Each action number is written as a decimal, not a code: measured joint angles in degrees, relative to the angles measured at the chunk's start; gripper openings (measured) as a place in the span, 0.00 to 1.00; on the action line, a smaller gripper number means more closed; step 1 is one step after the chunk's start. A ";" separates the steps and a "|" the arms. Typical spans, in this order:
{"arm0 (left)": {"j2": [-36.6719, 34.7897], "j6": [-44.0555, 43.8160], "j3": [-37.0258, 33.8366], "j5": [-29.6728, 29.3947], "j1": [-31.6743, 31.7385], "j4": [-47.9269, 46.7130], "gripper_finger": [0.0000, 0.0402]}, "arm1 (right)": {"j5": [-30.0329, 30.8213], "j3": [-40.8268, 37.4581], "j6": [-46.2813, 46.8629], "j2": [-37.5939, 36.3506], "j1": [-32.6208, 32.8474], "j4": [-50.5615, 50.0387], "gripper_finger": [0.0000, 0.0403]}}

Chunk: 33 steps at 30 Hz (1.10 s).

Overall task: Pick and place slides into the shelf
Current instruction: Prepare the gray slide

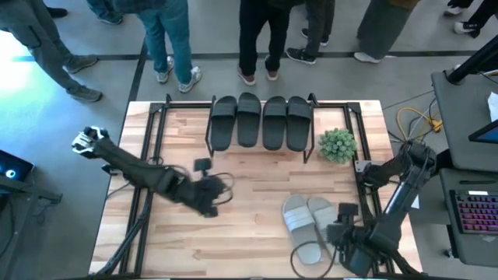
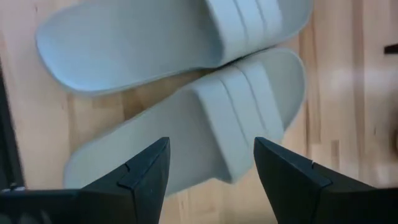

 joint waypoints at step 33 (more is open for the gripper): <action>-3.61 -44.81 -1.85 1.32 -27.38 -31.00 0.48 | 12.85 14.86 -17.97 23.46 -13.08 -1.12 0.54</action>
